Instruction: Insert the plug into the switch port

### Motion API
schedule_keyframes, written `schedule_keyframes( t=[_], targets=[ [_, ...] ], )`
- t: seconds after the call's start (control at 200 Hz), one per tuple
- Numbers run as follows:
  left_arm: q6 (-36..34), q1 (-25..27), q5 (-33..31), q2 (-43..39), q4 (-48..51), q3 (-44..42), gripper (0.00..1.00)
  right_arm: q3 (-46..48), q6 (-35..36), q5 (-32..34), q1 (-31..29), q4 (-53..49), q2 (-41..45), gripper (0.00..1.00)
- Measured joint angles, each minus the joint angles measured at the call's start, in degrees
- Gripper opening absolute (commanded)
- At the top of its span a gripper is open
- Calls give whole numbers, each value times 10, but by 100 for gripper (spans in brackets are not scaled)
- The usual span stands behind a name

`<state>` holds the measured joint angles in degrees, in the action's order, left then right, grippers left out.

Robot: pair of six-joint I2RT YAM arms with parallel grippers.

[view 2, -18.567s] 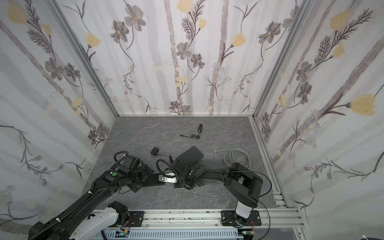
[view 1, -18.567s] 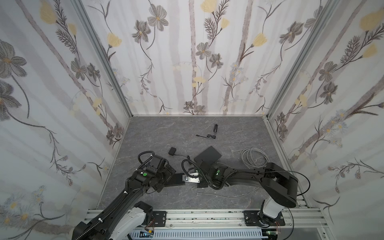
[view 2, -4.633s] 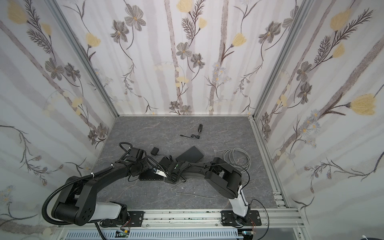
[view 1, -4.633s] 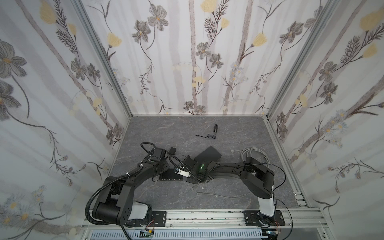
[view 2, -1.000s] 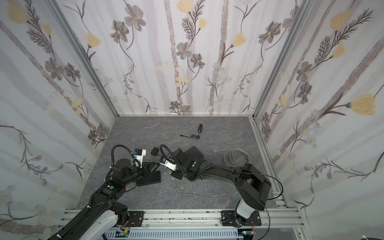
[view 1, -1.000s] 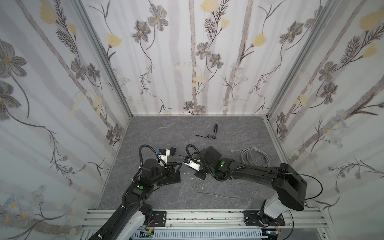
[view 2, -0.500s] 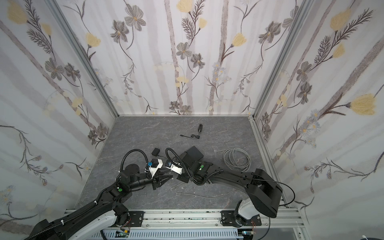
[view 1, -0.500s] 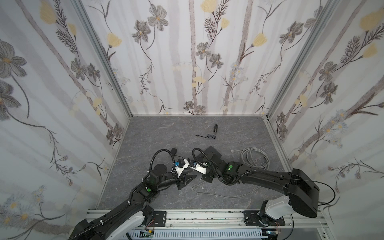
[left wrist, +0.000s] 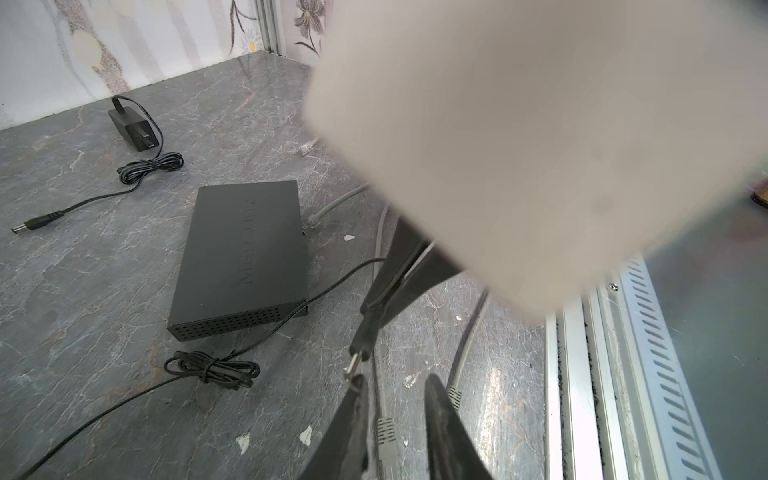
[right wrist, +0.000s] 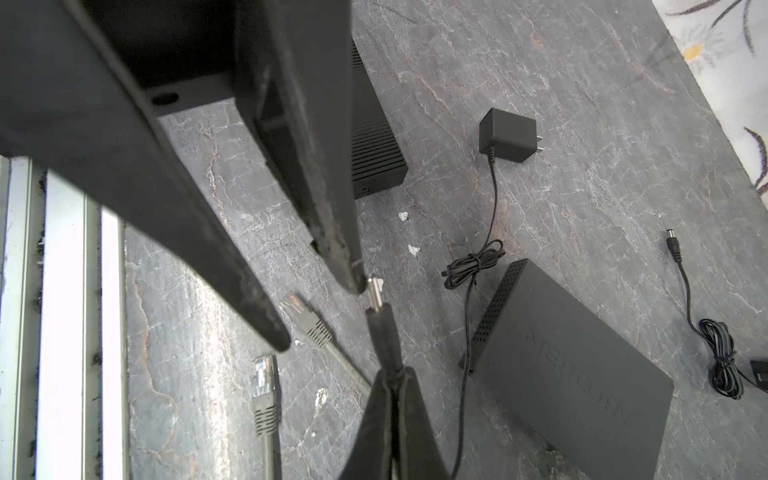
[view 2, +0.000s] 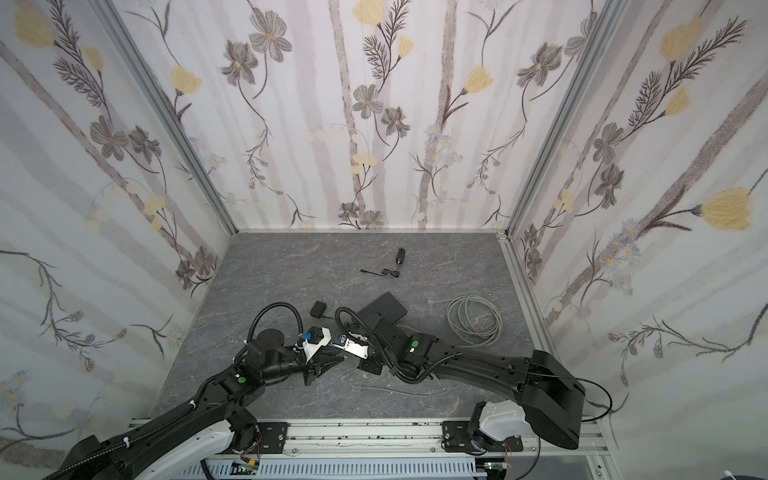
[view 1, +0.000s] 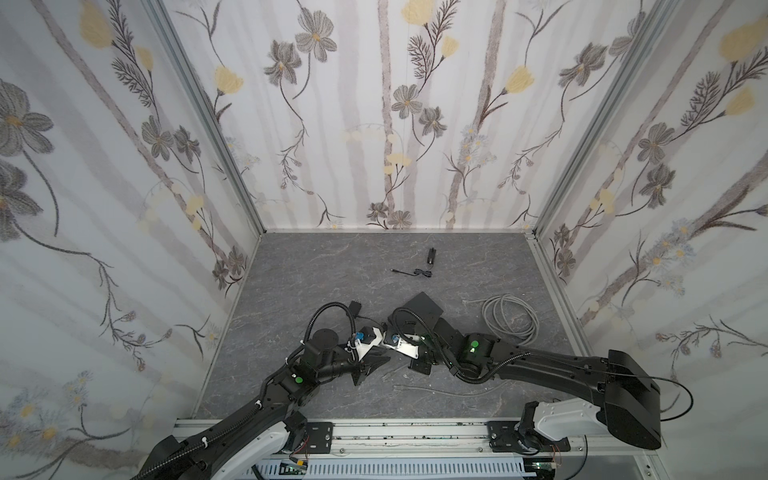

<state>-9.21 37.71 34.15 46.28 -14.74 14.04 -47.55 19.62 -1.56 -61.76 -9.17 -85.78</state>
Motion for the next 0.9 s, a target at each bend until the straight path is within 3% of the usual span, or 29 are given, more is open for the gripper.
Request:
schedule_keyframes(
  t=[0.325,0.53,0.794,0.899],
  targets=[
    [1,0,-16,3,4,1,43,10,11,-11,-9,-2,11,0],
    [2,0,-2,9,3,1,33,9,16,-15,-14,-4,0,0],
    [2,0,15,22,4,10,0,2,20,-12,-16,-5,-5,0],
    [2,0,19,25,8,13,0,1,21,-10,-16,-8,-5,0]
  ],
)
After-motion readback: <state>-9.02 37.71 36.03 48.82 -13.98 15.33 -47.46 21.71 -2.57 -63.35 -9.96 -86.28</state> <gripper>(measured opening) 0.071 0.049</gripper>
